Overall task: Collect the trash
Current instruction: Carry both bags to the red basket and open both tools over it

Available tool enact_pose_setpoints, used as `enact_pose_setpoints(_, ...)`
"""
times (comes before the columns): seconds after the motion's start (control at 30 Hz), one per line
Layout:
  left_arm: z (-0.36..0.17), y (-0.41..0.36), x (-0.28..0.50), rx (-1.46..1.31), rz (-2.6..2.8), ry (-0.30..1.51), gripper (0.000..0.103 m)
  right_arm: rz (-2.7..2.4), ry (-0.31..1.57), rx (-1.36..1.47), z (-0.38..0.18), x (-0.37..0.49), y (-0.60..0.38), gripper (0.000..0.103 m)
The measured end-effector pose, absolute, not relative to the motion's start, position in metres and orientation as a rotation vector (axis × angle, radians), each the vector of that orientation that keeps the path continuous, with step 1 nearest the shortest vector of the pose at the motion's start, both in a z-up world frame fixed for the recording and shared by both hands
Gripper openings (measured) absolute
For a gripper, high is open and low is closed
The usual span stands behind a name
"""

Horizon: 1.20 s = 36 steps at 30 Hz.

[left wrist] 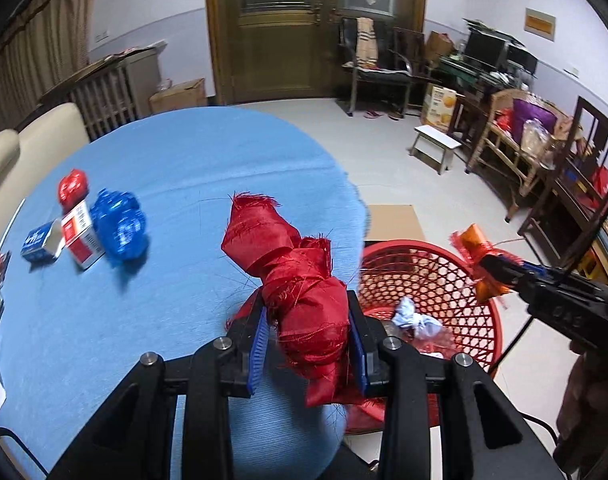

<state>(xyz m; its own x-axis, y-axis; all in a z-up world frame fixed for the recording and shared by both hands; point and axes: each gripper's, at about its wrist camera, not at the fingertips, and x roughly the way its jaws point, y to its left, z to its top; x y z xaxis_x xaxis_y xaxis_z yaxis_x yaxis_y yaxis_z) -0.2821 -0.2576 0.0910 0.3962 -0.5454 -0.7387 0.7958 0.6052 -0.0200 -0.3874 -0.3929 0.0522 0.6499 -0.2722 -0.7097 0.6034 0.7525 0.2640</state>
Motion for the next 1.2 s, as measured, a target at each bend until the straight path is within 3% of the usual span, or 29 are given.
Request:
enact_pose_setpoints(0.27, 0.092, -0.281, -0.298, 0.401, -0.922, 0.769, 0.037, -0.546, 0.714, 0.587, 0.041, -0.386, -0.414, 0.033)
enact_pose_setpoints(0.3, 0.091, -0.283, -0.298, 0.405, -0.926, 0.770, 0.037, -0.548, 0.716, 0.604, 0.039, -0.386, -0.419, 0.039)
enact_pose_setpoints(0.33, 0.091, -0.284, -0.298, 0.409, -0.929, 0.771, 0.037, -0.559, 0.715, 0.612, 0.039, -0.387, -0.421, 0.061)
enact_pose_setpoints(0.37, 0.091, -0.286, -0.299, 0.412, -0.931, 0.772, 0.037, -0.572, 0.695, 0.622, 0.041, -0.390, -0.424, 0.071)
enact_pose_setpoints(0.9, 0.074, -0.330, -0.328, 0.494, -1.062, 0.838, 0.039, -0.610, 0.582, 0.645, 0.063, -0.432, -0.444, 0.071)
enact_pose_setpoints(1.0, 0.072, -0.336, -0.324, 0.474, -1.085, 0.884, 0.060, -0.621, 0.569, 0.655, 0.065, -0.437, -0.448, 0.071)
enact_pose_setpoints(1.03, 0.073, -0.335, -0.323, 0.474, -1.077, 0.881, 0.074, -0.624, 0.564, 0.658, 0.066, -0.439, -0.449, 0.071)
enact_pose_setpoints(1.07, 0.073, -0.334, -0.321, 0.473, -1.065, 0.872, 0.078, -0.627, 0.560, 0.659, 0.067, -0.440, -0.450, 0.071)
enact_pose_setpoints(1.2, 0.082, -0.326, -0.312, 0.465, -1.039, 0.843, 0.078, -0.629, 0.550, 0.659, 0.070, -0.442, -0.452, 0.071)
